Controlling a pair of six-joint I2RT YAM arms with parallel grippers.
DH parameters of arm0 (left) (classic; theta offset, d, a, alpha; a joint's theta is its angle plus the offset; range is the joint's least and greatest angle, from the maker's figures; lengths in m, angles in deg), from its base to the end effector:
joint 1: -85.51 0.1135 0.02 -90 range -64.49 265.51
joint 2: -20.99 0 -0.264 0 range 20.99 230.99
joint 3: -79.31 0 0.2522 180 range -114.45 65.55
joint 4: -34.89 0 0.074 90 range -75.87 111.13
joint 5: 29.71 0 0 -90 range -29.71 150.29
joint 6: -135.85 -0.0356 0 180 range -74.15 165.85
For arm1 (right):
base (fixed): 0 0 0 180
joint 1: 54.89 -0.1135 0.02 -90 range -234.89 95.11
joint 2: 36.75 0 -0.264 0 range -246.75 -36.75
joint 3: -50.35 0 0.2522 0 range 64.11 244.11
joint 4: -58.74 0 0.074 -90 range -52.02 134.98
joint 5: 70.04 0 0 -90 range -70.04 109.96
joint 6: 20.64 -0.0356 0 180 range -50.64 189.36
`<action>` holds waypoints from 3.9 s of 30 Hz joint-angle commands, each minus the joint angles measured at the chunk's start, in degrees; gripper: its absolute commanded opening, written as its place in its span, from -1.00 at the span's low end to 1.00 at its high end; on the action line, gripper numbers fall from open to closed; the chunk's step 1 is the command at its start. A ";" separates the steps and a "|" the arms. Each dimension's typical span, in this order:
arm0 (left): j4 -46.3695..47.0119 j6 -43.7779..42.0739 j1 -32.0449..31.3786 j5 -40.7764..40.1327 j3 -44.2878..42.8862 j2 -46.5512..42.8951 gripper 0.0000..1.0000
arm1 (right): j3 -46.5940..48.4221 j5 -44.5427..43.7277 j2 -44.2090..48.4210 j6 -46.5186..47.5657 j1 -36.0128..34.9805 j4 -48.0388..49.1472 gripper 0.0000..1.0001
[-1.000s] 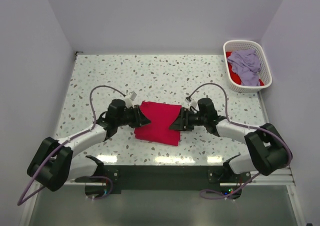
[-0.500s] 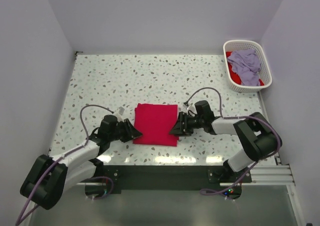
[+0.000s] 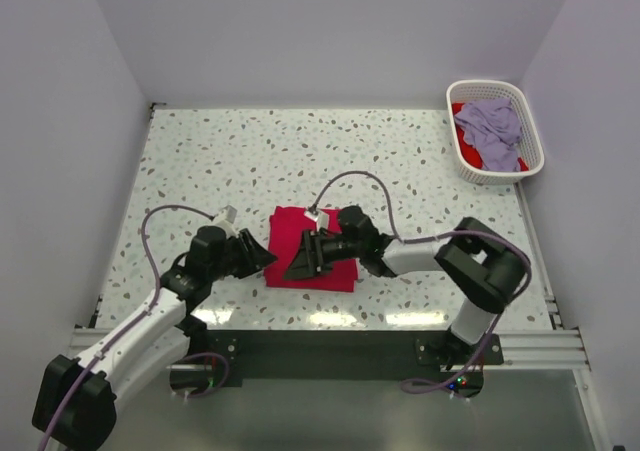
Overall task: Fold and stack the t-shirts
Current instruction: Neatly place the folded tshirt to the corner
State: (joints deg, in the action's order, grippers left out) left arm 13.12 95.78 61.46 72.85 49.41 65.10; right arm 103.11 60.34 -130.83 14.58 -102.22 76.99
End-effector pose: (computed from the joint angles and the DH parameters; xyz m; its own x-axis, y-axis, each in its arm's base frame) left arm 0.1456 -0.0735 0.1715 -0.7727 -0.4731 -0.4231 -0.0511 0.7108 -0.7015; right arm 0.2008 0.2518 0.1707 -0.9408 -0.1024 -0.3232 -0.3390 0.2804 0.8980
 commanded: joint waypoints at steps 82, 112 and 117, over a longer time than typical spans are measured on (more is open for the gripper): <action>-11.07 -30.07 14.56 -27.67 -30.09 3.78 1.00 | 21.29 -28.95 -3.03 26.83 15.34 -59.25 0.14; -11.15 -32.35 7.89 -31.36 -26.84 1.94 1.00 | 32.80 -83.44 -9.53 47.14 34.84 -83.52 -1.00; -11.50 -32.35 5.86 -33.39 -26.66 1.23 1.00 | 36.40 -87.75 -13.05 48.72 41.08 -81.32 -1.00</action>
State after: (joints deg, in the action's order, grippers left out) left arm 1.51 64.46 68.21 41.97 22.32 67.18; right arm 136.93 -20.18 -142.61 60.89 -63.91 -5.21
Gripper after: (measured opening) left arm 0.997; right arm 0.025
